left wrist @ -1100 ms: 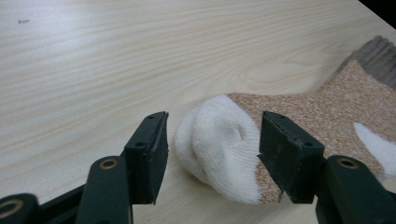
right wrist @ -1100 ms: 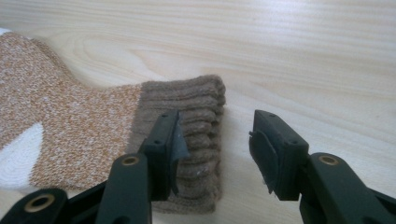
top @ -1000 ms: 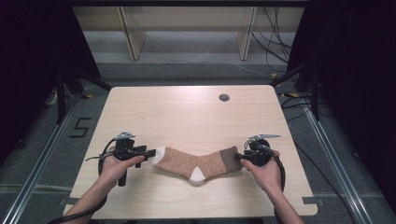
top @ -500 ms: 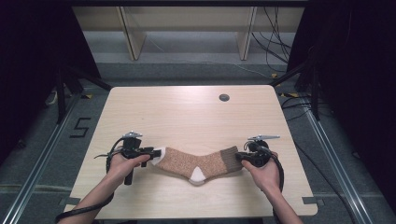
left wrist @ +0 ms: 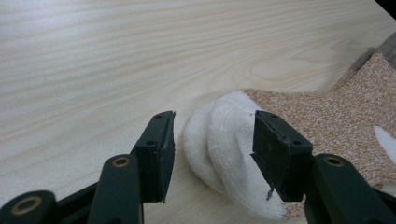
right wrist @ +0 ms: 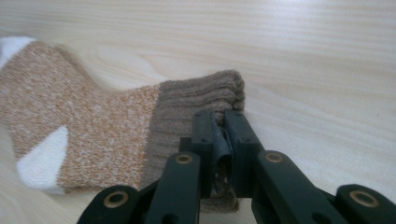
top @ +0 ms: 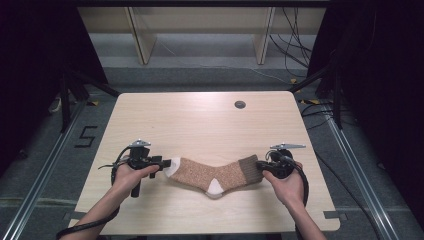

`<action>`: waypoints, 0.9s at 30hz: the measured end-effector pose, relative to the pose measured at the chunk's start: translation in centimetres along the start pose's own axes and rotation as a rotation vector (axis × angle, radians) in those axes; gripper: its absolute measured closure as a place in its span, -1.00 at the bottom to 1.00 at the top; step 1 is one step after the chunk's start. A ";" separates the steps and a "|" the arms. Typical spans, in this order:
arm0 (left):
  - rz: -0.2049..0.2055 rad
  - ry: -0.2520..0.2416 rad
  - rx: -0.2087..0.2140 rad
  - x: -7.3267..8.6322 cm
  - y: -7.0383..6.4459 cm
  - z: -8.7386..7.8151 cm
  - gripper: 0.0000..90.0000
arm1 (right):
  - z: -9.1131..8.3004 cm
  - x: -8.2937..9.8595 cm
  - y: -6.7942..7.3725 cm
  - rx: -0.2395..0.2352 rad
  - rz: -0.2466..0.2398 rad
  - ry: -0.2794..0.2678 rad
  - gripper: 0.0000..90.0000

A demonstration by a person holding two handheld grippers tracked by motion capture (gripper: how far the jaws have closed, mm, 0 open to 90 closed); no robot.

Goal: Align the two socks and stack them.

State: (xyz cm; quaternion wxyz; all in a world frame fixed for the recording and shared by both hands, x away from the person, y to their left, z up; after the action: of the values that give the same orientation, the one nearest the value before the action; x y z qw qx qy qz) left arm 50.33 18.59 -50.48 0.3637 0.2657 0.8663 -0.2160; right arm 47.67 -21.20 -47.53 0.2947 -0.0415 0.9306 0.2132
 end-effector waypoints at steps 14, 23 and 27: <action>-0.071 0.051 0.070 0.9 -0.1 1.7 0.11 | 1.2 1.2 -1.2 0.046 0.029 0.065 0.79; -0.090 0.052 0.094 1.1 -0.2 2.0 0.38 | 1.2 0.8 -1.3 -0.019 0.082 0.008 0.45; -0.068 0.059 0.086 0.9 -0.3 1.9 0.52 | 0.7 0.5 -1.1 0.003 0.074 0.000 0.37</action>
State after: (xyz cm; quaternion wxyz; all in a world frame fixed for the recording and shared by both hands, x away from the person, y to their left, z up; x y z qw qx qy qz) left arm 50.60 17.53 -52.29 0.3185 0.2576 0.8752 -0.2574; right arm 47.83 -21.89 -48.71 0.2869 -0.0065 0.9318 0.2224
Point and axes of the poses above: each handheld gripper's, and its own axes: z roughly forward along the jaws, x roughly out of its underside, y roughly to its left, the point moved 4 cm from there along z, roughly forward along the jaws, and after that the axes turned 12 degrees about z, right-handed, at the moved point
